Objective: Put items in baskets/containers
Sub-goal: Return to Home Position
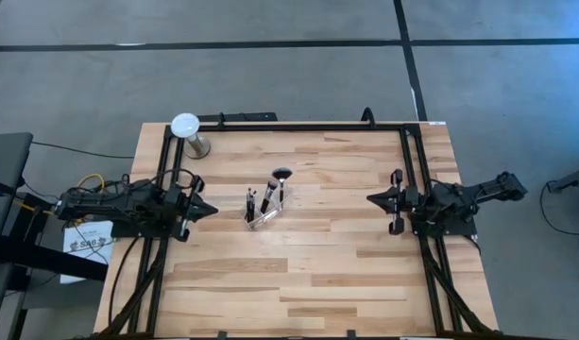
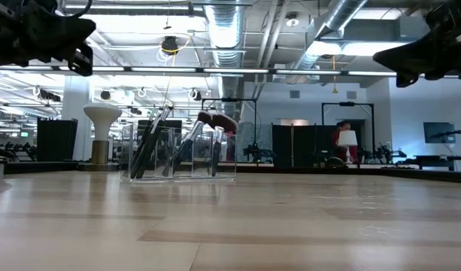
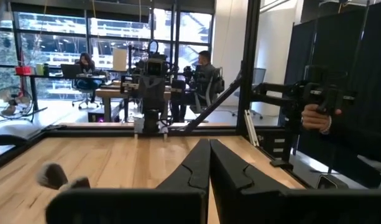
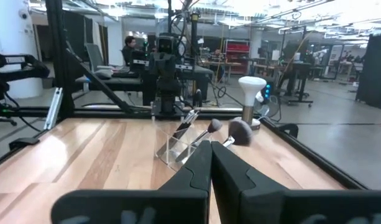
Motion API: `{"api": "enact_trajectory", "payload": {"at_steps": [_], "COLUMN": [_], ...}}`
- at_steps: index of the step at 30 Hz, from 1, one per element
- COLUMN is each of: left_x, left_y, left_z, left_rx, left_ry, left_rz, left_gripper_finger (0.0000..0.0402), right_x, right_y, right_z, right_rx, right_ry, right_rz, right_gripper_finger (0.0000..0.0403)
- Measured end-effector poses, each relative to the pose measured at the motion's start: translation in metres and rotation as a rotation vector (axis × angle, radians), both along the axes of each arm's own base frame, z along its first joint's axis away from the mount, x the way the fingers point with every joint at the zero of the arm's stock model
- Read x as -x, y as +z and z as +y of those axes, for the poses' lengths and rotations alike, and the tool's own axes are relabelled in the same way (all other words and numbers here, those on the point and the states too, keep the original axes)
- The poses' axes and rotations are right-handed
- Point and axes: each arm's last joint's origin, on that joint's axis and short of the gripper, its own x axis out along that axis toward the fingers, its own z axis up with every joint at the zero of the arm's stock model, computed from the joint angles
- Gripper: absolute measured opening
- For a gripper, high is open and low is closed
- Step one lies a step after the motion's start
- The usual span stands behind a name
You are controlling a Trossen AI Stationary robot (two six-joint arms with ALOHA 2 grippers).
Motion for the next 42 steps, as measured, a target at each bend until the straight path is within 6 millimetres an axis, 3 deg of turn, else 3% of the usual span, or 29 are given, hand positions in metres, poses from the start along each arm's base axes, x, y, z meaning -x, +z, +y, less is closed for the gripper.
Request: {"api": "enact_trajectory", "payload": {"at_steps": [42], "left_x": [-0.011], "left_y": [-0.008], "left_z": [-0.001], "left_rx": [-0.03], "left_ry": [0.004], "left_rz": [0.099], "left_gripper_finger": [0.0008], "right_x": [0.0], "right_y": [0.0], "right_z": [-0.002], "right_rx": [-0.05], "right_ry": [-0.014], "right_rz": [-0.003], "right_gripper_finger": [0.0]}}
